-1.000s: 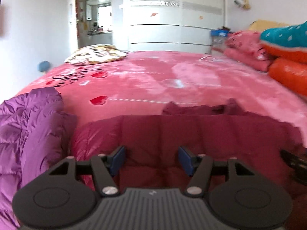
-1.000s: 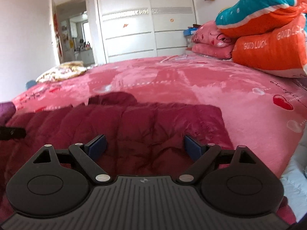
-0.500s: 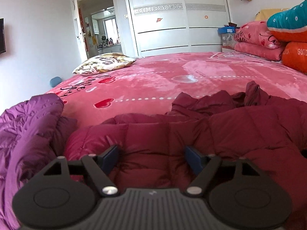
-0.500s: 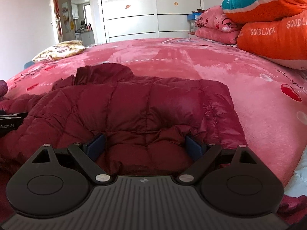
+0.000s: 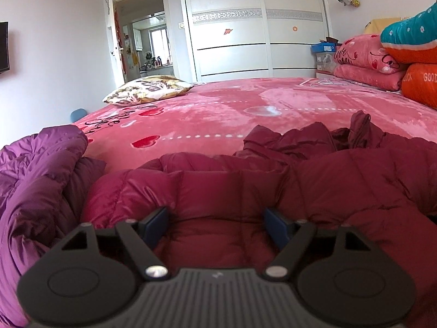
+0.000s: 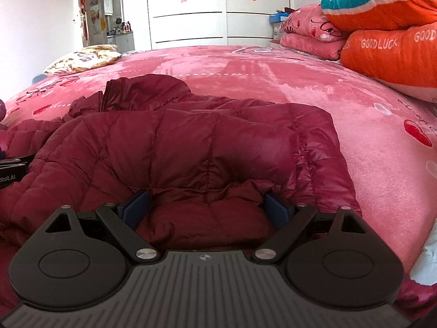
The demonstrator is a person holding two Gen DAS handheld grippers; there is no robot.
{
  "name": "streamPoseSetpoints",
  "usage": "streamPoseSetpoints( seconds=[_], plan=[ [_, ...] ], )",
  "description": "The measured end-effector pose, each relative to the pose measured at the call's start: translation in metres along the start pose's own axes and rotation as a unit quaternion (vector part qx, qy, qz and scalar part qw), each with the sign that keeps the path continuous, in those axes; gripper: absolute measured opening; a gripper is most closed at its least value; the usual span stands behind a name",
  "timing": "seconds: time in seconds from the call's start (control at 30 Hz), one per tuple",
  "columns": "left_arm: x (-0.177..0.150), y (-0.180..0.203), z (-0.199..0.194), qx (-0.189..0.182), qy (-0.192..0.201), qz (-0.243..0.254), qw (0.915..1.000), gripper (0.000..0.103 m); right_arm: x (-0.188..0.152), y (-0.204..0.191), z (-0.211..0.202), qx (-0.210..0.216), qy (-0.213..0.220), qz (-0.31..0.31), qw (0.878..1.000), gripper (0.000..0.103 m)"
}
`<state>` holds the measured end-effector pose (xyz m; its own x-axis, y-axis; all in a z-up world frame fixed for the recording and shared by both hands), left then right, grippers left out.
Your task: Fold large clothes
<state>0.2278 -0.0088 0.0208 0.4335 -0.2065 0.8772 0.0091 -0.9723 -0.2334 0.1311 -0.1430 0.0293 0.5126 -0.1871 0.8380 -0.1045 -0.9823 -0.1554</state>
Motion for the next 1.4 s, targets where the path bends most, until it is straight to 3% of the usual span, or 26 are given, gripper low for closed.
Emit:
streamPoseSetpoints(
  seconds=[0.5, 0.67, 0.73, 0.83, 0.97, 1.4],
  plan=[
    [-0.001, 0.001, -0.002, 0.004, 0.004, 0.004, 1.0, 0.078, 0.0, -0.001, -0.001, 0.0, 0.003, 0.0, 1.0, 0.103],
    [0.001, -0.001, -0.011, 0.006, -0.002, 0.014, 0.9999, 0.078, 0.001, 0.006, -0.008, 0.026, 0.022, 0.026, 0.999, 0.103],
    [0.005, -0.004, -0.023, 0.003, -0.01, 0.02, 0.9997, 0.078, 0.001, 0.01, -0.015, 0.038, 0.031, 0.043, 0.998, 0.103],
    [0.01, -0.012, -0.046, 0.004, -0.016, 0.036, 0.9992, 0.081, 0.0, 0.008, -0.032, 0.021, 0.035, 0.034, 0.999, 0.103],
    [0.009, -0.028, -0.085, -0.003, -0.026, 0.022, 0.9994, 0.084, -0.004, -0.004, -0.055, 0.004, 0.037, 0.007, 0.999, 0.103],
    [-0.013, -0.073, -0.196, -0.014, -0.038, 0.011, 0.9991, 0.086, -0.024, -0.024, -0.156, 0.016, 0.057, 0.013, 0.998, 0.103]
  ],
)
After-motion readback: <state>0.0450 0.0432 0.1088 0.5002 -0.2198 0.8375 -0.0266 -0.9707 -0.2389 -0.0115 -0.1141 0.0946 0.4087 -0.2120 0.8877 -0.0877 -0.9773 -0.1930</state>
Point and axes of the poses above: each gripper's, at about its wrist camera, not at the fingertips, and z roughly the way its jaws point, y to its right, x to its top, the point moved 6 cm from there along z, roughly the way its jaws point, and after that the axes turned 9 degrees about x, right-handed, at the moved point
